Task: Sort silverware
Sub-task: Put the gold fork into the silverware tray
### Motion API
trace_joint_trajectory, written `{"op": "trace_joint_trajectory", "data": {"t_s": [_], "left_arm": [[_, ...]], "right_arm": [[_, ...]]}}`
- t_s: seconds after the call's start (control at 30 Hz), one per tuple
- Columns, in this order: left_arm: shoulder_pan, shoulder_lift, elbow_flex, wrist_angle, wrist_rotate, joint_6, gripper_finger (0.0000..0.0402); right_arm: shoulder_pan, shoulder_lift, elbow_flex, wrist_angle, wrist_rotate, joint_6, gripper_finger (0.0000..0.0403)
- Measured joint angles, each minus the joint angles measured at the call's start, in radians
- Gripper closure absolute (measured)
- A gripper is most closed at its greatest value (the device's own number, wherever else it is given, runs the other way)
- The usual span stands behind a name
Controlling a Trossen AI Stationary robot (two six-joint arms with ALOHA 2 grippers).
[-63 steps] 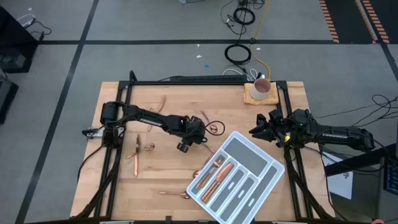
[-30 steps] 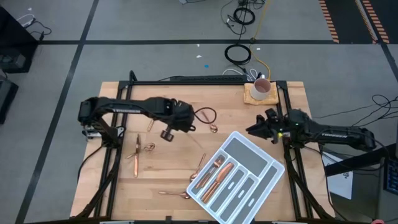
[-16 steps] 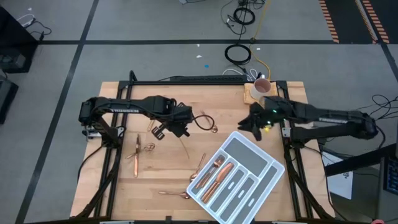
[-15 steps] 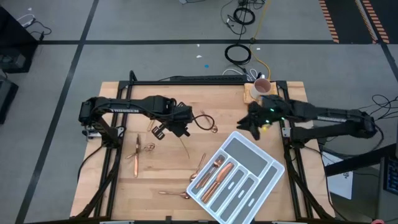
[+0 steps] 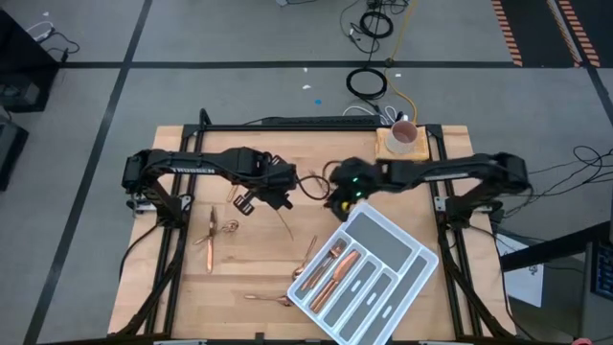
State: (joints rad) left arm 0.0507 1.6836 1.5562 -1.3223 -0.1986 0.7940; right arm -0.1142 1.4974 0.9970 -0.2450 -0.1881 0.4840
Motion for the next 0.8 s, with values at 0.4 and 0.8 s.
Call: {"op": "trace_joint_trajectory", "data": {"t_s": [0.4,0.8], "left_arm": [[0.105,0.0,0.0,-0.064,0.008,-0.209,0.0399],[0.118,0.003,0.0,-0.032,0.124,-0.252,0.0394]], "right_arm": [[0.134,0.137,0.133,0.115,0.228,-0.021,0.0291],[0.157,0.191,0.271,0.06,0.374,-0.18,0.0291]]}}
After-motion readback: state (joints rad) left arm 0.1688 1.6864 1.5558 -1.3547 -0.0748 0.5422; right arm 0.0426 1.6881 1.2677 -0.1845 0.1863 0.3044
